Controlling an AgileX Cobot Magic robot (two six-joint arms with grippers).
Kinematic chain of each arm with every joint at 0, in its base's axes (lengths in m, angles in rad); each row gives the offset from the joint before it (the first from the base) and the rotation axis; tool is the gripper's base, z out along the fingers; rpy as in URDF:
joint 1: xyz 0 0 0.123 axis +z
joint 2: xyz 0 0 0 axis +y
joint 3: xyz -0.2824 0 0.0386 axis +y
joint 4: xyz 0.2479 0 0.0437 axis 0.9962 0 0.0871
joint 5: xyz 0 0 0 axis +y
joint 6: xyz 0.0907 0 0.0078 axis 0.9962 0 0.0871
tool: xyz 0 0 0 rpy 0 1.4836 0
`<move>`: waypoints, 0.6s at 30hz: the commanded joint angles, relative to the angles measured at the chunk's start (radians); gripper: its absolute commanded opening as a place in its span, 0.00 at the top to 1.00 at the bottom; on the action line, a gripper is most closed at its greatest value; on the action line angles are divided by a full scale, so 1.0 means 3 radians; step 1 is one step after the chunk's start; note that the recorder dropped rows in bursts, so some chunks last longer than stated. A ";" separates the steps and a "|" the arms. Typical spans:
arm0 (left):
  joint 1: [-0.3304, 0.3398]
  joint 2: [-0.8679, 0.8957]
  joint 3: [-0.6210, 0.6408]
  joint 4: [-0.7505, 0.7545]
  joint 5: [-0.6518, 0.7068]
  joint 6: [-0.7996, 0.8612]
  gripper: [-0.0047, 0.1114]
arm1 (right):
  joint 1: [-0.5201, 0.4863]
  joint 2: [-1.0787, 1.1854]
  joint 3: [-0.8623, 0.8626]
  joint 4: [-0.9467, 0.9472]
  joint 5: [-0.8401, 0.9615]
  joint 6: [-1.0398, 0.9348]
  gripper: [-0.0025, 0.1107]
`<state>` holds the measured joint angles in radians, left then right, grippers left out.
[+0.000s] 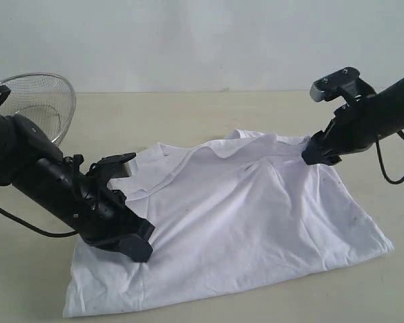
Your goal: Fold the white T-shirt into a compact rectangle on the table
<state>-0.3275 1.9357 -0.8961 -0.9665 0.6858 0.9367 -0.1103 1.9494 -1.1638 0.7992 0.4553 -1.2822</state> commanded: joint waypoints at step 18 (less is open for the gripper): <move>-0.0018 -0.0030 0.0016 0.0018 -0.0042 -0.0018 0.92 | -0.0024 0.0018 0.0014 0.0121 0.0164 -0.0162 0.37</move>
<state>-0.3275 1.9357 -0.8961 -0.9665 0.6858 0.9367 -0.1103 1.9543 -1.1638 0.8354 0.4917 -1.3073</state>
